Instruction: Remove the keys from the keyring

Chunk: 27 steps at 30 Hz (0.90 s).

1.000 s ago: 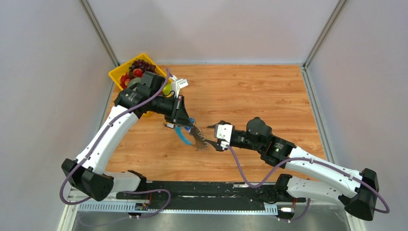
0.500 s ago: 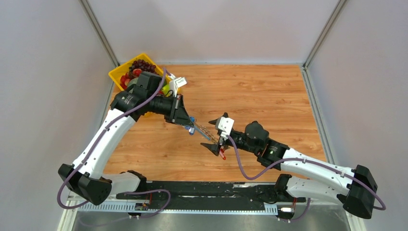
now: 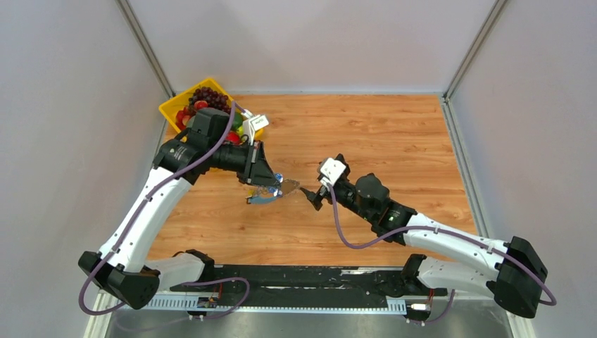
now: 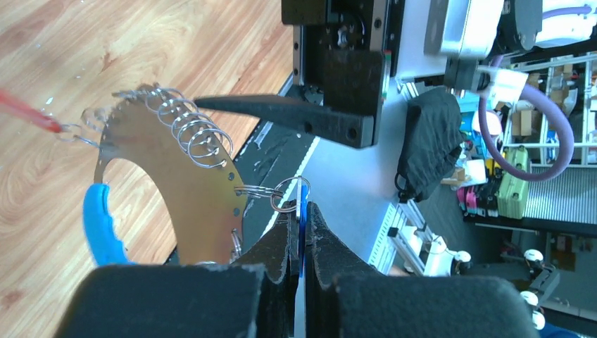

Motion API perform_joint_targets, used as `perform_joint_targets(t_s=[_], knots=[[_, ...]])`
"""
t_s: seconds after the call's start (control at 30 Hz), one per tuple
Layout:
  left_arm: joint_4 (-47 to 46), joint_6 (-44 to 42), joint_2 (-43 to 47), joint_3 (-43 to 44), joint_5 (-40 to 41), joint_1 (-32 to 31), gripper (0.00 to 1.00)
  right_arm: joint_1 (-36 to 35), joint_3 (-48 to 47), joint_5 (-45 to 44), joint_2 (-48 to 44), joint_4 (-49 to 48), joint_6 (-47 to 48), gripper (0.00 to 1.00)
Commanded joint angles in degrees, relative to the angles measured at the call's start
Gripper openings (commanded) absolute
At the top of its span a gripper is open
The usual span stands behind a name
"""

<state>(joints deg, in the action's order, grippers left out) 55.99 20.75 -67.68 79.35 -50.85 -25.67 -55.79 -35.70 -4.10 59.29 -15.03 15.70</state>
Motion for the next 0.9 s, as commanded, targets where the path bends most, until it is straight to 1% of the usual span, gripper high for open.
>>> perform_joint_targets(t_s=[0.0,0.1,0.3,0.47,0.53,0.63,0.7,0.77,0.87], knots=[[-0.7,0.2,1.7,-0.3,-2.8,0.1,0.0,1.7,-2.0,-2.5,0.2,-4.4,0.3,0.94],[-1.0,0.6,1.4,-0.4,-3.5,0.1,0.0,1.9,-3.2,-1.5,1.2,-4.5,0.7,0.93],[-5.8,4.1,1.3,-3.1,-9.9,0.2,0.0,1.9,-3.1,0.5,1.2,-5.4,0.9,0.92],[-6.8,3.5,1.2,-4.1,-11.1,0.1,0.0,1.9,-2.0,1.2,-2.9,-4.4,0.0,0.91],[-8.5,3.9,1.5,-5.2,-12.5,0.1,0.0,2.2,-1.9,4.2,-5.7,-3.3,-0.3,0.87],[-12.1,6.2,2.4,-7.6,-14.8,0.1,0.0,2.5,-1.3,12.9,-10.3,-3.0,-0.6,0.77],[-15.3,7.9,2.8,-9.2,-16.0,0.1,0.0,2.6,-1.1,18.6,-12.0,-3.2,-0.7,0.73],[-18.2,9.4,3.1,-10.6,-17.1,0.1,0.0,2.6,-1.2,22.4,-12.4,-3.5,-1.4,0.67],[-24.7,12.4,3.5,-12.6,-19.3,0.1,0.0,2.5,-1.9,25.8,-11.4,-4.3,-3.3,0.53]])
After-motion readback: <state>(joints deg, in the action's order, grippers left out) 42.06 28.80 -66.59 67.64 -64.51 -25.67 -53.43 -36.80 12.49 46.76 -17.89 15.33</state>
